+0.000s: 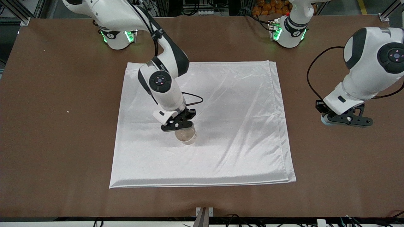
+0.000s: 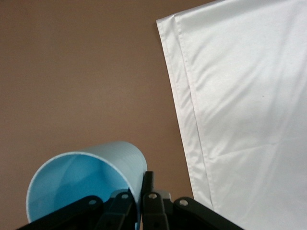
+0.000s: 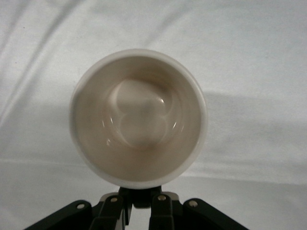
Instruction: Place blue cup into white mug on cloth
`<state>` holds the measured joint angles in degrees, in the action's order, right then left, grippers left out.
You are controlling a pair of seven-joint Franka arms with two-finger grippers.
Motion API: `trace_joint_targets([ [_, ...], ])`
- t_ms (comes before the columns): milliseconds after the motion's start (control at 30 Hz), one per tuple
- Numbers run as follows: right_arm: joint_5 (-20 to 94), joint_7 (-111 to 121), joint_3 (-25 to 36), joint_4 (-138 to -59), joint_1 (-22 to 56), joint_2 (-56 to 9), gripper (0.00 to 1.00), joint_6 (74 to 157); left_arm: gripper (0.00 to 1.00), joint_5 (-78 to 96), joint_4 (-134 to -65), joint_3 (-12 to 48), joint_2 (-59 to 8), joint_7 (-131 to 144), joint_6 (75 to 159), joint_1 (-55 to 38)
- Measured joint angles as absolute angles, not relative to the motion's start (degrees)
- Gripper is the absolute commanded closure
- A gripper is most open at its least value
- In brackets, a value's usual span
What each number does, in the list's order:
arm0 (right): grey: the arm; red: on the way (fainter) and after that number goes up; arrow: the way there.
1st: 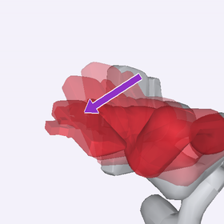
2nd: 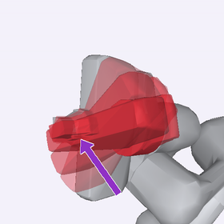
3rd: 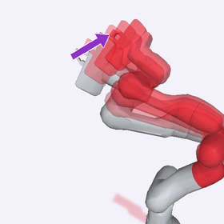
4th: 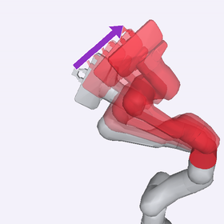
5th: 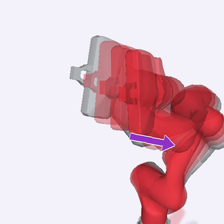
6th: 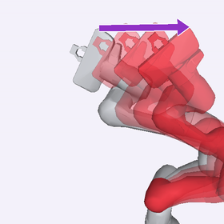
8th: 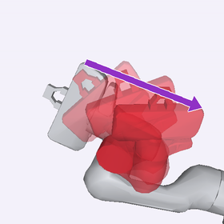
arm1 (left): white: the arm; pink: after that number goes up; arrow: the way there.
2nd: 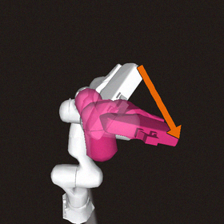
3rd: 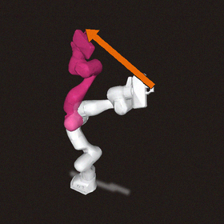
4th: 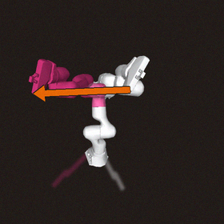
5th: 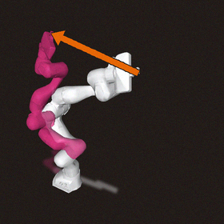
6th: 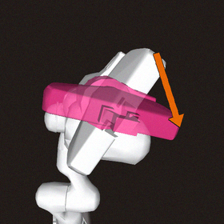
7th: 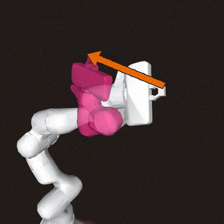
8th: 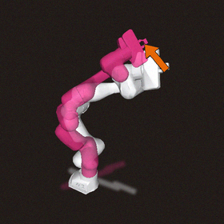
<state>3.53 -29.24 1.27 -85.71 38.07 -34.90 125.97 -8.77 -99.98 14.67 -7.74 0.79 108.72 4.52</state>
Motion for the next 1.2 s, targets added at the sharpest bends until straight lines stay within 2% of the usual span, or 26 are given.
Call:
trace_joint_targets([
  [200,-0.4,-34.2,1.3,-84.1,41.4,-38.6,1.0,127.7,1.0,-6.8,-95.6,14.9,-6.9,0.5,102.6,4.5],
  [567,-1.3,-37.3,1.3,-82.7,44.5,-42.7,1.0,130.5,1.0,-4.9,-94.8,16.5,-4.6,0.5,98.0,4.4],
  [600,-1.3,-37.4,1.3,-82.6,44.7,-42.8,0.8,130.6,1.0,-4.9,-94.8,16.5,-4.6,0.5,97.8,4.4],
  [633,-1.4,-37.4,1.3,-82.4,44.9,-42.9,0.43,130.6,1.0,-4.9,-94.8,16.5,-4.6,0.5,97.7,4.4],
  [667,-1.5,-37.5,1.3,-82.3,45.1,-43.0,0.0,130.6,1.0,-4.9,-94.8,16.5,-4.6,0.5,97.6,4.4],
  [1200,-2.0,-37.6,2.4,-79.7,45.4,-42.0,0.0,128.5,1.0,-4.8,-94.8,18.0,-4.6,0.7,97.5,4.4],
])
